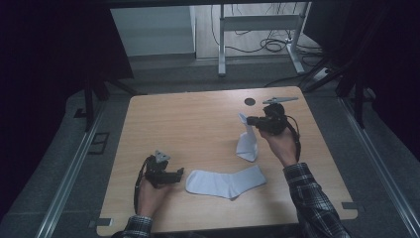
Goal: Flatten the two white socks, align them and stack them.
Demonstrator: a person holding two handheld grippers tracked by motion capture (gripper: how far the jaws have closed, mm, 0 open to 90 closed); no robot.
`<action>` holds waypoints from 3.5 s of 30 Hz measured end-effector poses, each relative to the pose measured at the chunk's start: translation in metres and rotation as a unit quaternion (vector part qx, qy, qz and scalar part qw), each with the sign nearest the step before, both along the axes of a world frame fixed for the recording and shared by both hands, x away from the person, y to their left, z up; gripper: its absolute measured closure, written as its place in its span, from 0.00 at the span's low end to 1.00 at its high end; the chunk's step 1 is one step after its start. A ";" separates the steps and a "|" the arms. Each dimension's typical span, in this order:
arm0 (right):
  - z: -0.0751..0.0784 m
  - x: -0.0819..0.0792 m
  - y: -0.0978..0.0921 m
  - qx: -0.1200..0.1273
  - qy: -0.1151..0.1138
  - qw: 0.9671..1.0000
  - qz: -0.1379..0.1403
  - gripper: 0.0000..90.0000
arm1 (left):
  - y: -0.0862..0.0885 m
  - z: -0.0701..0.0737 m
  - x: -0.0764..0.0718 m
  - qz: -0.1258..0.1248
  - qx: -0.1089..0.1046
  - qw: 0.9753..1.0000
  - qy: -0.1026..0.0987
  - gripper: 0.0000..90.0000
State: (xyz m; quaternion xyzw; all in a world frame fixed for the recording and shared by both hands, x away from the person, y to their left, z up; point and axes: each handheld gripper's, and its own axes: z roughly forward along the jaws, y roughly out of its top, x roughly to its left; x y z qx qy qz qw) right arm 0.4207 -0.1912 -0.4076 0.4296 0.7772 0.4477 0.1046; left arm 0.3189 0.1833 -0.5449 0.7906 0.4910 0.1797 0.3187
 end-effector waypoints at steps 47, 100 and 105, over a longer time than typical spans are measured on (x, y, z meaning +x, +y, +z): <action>-0.096 0.003 -0.077 -0.076 0.060 0.991 -0.092 0.91 | 0.000 0.000 0.000 -0.003 -0.002 1.000 0.000 0.15; -0.113 0.005 -0.090 -0.132 0.038 0.989 -0.054 0.94 | -0.113 0.020 0.068 -0.098 -0.009 0.995 0.035 0.95; -0.102 -0.003 -0.085 -0.123 0.024 0.991 -0.040 0.94 | -0.101 0.035 0.059 -0.099 -0.019 0.995 0.023 0.95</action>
